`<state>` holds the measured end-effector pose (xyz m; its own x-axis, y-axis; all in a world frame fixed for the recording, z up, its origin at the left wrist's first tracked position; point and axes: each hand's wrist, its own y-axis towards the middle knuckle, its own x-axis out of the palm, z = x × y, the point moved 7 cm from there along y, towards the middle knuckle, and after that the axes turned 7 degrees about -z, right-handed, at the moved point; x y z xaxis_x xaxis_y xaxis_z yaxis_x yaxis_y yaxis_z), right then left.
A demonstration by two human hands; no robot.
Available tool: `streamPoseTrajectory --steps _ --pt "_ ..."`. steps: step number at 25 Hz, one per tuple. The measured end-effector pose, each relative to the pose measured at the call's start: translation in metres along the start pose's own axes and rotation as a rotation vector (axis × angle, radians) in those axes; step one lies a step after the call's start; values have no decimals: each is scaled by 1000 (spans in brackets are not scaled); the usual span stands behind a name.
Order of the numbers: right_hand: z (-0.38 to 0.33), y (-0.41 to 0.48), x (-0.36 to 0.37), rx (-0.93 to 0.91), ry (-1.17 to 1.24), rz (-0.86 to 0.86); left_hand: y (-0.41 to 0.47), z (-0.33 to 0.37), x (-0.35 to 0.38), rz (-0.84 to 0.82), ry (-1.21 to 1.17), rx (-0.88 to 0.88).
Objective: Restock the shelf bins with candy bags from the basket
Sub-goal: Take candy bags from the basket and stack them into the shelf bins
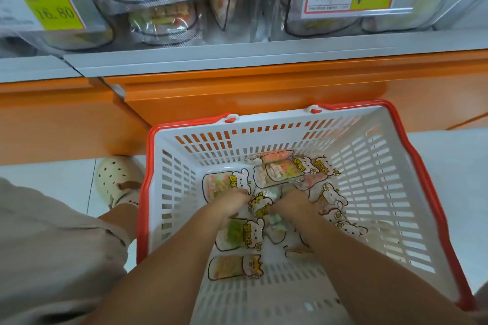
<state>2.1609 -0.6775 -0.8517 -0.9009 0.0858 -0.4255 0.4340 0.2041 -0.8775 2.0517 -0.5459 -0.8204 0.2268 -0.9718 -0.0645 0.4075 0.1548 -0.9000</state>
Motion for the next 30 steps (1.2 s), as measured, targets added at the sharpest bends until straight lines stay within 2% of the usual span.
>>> streamPoseTrajectory --steps 2,5,9,11,13,15,16,18,20,21,26,30 --pt "-3 -7 -10 -60 17 -45 -3 4 -1 9 -35 32" --pt "-2 -30 -24 -171 256 -97 -8 0 -2 -26 -140 56" --pt "-8 -62 -23 -317 358 -257 -24 -9 10 -145 -537 12" --pt "-8 -68 -11 -306 512 -336 -34 -8 19 -221 -641 34" --pt "-7 -73 -3 -259 605 -359 -41 -12 20 -204 -667 41" --pt "1 -70 -9 -158 777 -294 -38 -23 10 -98 -671 0" --pt "9 -63 -20 -100 808 -179 -36 -30 4 -39 -664 -20" --pt "23 -52 -46 59 499 77 -30 -40 -9 74 -616 -37" --pt "24 -48 -57 178 400 198 -27 -44 -18 175 -595 -28" --pt "27 -38 -56 192 389 200 -25 -45 -21 205 -602 -21" --pt "34 20 -39 125 198 360 -28 -54 -29 333 -668 -46" --pt "35 20 -28 -65 458 409 -24 -56 -33 367 -684 -35"
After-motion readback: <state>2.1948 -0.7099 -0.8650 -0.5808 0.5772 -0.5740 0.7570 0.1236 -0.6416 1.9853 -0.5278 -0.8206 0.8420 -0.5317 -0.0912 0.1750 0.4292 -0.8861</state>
